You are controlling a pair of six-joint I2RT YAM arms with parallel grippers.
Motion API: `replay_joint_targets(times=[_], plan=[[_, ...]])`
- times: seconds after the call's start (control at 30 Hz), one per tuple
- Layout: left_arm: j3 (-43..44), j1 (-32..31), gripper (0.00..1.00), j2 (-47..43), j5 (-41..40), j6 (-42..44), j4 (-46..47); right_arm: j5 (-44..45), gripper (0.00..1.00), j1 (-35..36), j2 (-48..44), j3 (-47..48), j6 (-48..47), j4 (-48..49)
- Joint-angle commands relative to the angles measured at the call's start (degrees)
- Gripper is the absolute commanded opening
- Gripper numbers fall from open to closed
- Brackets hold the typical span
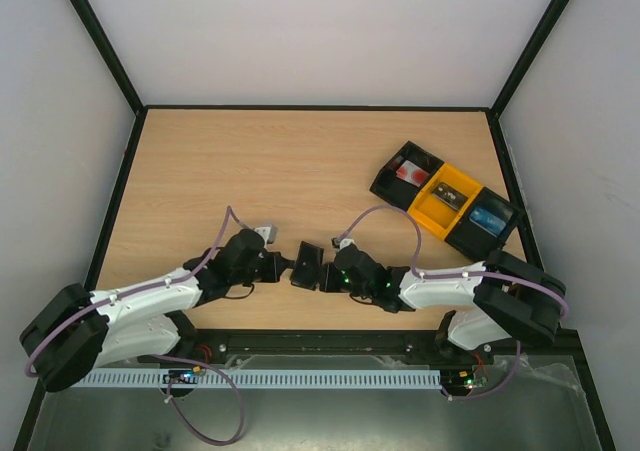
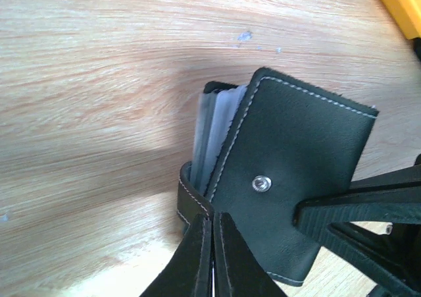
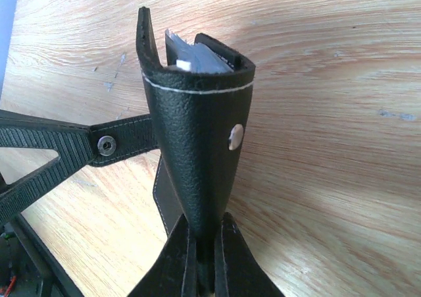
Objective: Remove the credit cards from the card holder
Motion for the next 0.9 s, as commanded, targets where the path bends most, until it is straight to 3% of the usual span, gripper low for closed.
replay_joint_targets(times=[0.0, 0.13, 0.33, 0.87], plan=[[-1.1, 0.1, 0.03, -1.6, -2.0, 0.2, -2.8, 5.8, 0.02, -0.3, -0.1, -1.1, -0.9, -5.0], [-1.2, 0.1, 0.03, -2.7, -1.5, 0.0, -2.9, 6.2, 0.04, -0.3, 0.2, -0.9, -1.1, -5.3], [-1.2, 0.1, 0.03, -5.7, 2.1, -1.4, -1.2, 6.4, 0.24, -0.3, 0.6, 0.6, -0.6, -7.8], [-0.9, 0.1, 0.03, -10.0, 7.6, -5.6, 3.3, 3.2, 0.58, -0.2, -5.7, 2.9, 0.7, -9.7]])
